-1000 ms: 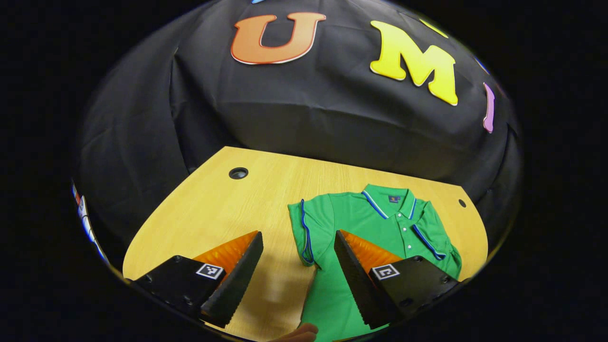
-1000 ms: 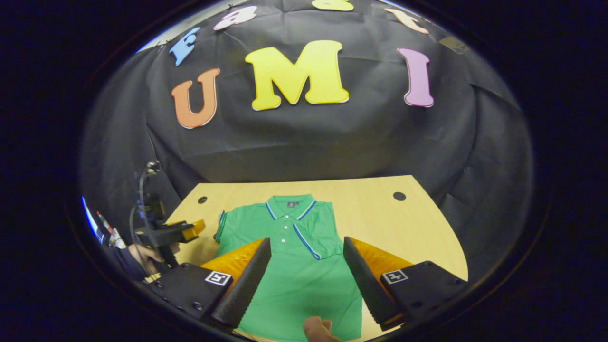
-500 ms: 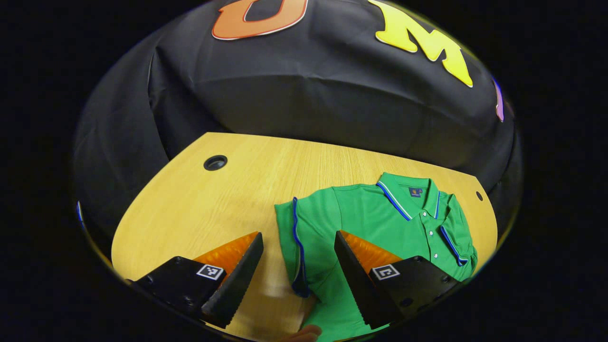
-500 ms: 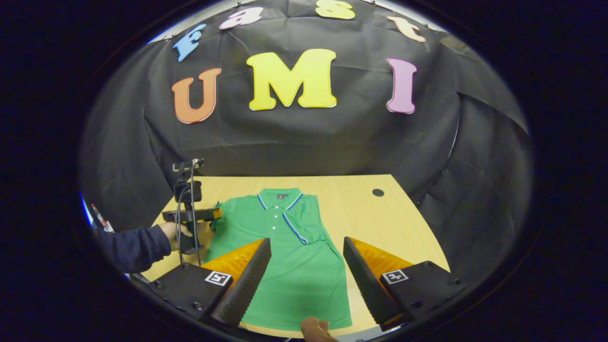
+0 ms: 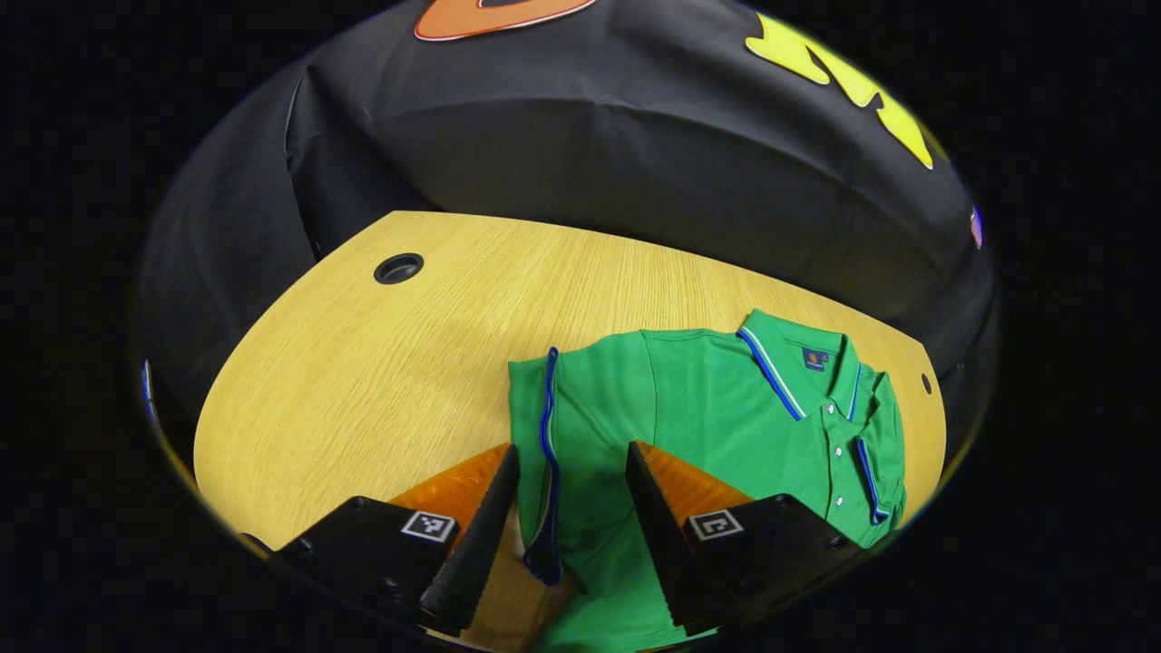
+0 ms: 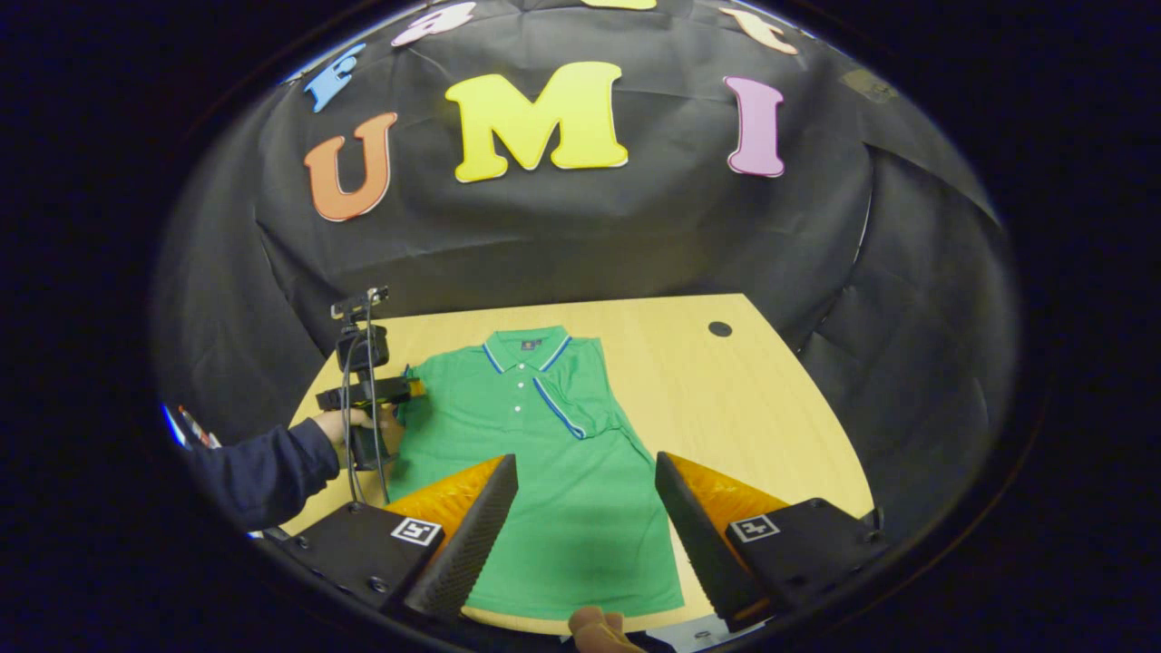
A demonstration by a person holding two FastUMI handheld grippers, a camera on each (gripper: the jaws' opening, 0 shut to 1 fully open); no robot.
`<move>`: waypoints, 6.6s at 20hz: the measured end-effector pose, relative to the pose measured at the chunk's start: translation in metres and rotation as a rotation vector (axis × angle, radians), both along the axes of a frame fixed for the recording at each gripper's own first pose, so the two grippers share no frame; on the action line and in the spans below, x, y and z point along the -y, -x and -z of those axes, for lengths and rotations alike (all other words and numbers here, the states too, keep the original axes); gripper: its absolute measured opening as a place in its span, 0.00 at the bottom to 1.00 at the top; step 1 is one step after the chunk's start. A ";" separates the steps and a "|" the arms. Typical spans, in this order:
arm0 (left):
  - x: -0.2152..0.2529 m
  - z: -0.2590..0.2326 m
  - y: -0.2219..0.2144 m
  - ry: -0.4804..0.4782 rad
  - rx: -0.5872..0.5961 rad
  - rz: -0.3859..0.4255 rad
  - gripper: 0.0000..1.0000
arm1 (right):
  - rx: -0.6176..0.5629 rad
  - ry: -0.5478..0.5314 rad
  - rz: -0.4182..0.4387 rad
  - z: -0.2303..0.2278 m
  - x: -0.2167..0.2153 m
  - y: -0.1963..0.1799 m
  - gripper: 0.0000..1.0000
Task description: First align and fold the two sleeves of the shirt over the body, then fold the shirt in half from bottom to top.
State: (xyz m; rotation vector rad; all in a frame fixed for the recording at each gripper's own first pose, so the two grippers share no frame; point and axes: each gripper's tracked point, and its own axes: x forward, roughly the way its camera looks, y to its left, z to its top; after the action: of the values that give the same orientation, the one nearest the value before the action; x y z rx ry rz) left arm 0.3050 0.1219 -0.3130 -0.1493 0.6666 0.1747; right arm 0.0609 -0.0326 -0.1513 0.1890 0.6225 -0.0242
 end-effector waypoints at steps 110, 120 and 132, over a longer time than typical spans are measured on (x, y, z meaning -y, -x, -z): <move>0.071 0.067 0.417 0.029 -0.781 0.218 0.92 | -0.783 0.064 -0.169 0.269 0.054 0.136 0.83; 0.080 0.069 0.412 0.047 -0.799 0.204 0.67 | -0.821 0.052 -0.155 0.268 0.047 0.134 0.42; 0.096 0.069 0.409 0.078 -0.724 0.259 0.07 | -0.835 0.030 -0.215 0.267 0.037 0.137 0.03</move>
State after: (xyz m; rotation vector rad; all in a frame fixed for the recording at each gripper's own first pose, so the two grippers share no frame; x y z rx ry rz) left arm -0.1038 0.0256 -0.3823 -0.0692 1.4059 -0.0564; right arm -0.0760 -0.0691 -0.4187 0.0747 1.4718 0.1008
